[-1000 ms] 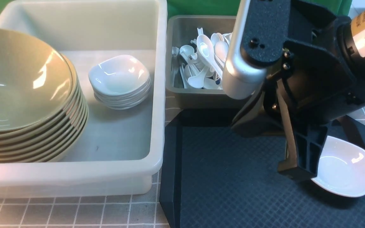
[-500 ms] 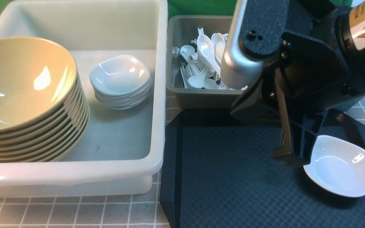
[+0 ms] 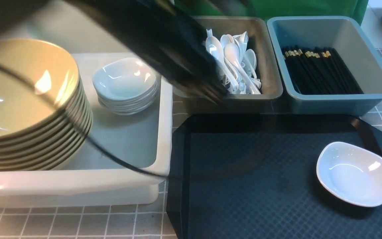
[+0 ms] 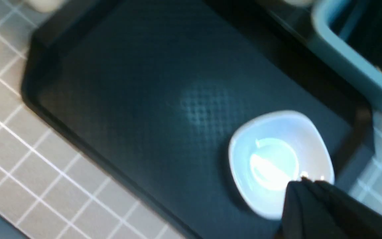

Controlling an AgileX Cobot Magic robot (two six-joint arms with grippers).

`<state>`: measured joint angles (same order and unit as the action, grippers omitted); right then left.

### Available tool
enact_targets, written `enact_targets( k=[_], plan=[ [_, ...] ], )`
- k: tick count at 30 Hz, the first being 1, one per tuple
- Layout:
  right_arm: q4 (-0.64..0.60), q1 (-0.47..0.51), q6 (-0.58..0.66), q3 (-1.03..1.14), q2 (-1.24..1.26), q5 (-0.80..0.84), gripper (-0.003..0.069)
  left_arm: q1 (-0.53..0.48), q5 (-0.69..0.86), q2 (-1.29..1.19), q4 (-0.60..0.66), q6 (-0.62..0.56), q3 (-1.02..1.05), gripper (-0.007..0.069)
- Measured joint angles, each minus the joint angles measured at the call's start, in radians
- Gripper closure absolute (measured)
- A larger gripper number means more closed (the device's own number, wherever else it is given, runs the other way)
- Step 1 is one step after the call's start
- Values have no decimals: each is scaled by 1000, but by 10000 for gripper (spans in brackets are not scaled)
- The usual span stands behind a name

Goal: On grey table put chopsticks spoon bowls plates into blue grey white boxes.
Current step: 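Grasp the small white bowl on the black tray by its rim with the left gripper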

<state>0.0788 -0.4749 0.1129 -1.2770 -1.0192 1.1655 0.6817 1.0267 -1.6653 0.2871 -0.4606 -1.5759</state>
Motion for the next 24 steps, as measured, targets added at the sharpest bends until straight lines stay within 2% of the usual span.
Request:
enact_targets(
  k=[4,9,15,19,21,24],
  plan=[
    [10,49,-23,102,140,1,653,134,-87,-196,0,3,-80,625],
    [52,67,-63,157,262,1,654,208,-130,-377,0,15,-217,560],
    [63,69,-68,157,313,1,652,234,-178,-546,18,63,-369,369],
    [64,69,-66,158,313,1,652,234,-315,-642,50,106,-427,207],
    [64,69,-60,158,313,1,652,234,-396,-689,58,135,-440,155],
    [64,69,-44,158,313,1,652,234,-438,-738,66,148,-454,136]
  ],
)
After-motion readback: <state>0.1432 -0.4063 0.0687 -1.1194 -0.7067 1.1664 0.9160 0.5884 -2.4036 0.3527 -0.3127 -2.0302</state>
